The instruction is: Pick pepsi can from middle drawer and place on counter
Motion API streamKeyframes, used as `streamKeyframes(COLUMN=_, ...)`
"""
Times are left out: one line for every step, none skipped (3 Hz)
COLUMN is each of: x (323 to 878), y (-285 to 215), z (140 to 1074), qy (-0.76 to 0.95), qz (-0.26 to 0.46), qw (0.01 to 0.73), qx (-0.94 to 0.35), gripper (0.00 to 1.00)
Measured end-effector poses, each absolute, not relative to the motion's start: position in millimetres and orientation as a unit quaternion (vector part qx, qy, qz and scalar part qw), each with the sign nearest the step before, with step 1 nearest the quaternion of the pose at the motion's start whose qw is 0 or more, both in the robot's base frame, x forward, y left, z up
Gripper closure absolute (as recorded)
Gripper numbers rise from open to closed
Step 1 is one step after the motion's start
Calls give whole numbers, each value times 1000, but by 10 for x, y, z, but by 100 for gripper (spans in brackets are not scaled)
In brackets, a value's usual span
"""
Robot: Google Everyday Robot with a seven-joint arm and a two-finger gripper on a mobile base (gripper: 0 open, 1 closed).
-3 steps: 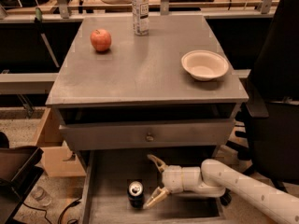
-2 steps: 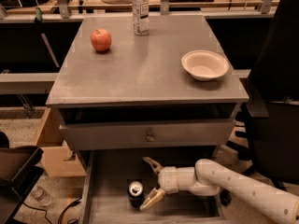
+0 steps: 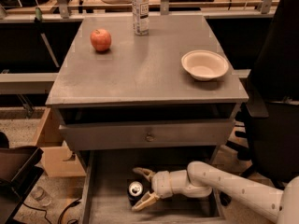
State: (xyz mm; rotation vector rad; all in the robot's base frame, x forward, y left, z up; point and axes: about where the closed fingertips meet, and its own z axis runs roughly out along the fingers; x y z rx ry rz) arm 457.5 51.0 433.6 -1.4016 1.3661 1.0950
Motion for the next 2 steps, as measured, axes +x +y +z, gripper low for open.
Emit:
streamKeyframes(x=4558, y=579, z=4288, qy=546, qz=451, qw=424, qx=-565, gripper=41)
streamKeyframes(x=4548, y=601, z=4286, qy=545, qz=453, qw=423, qx=-565, gripper=65)
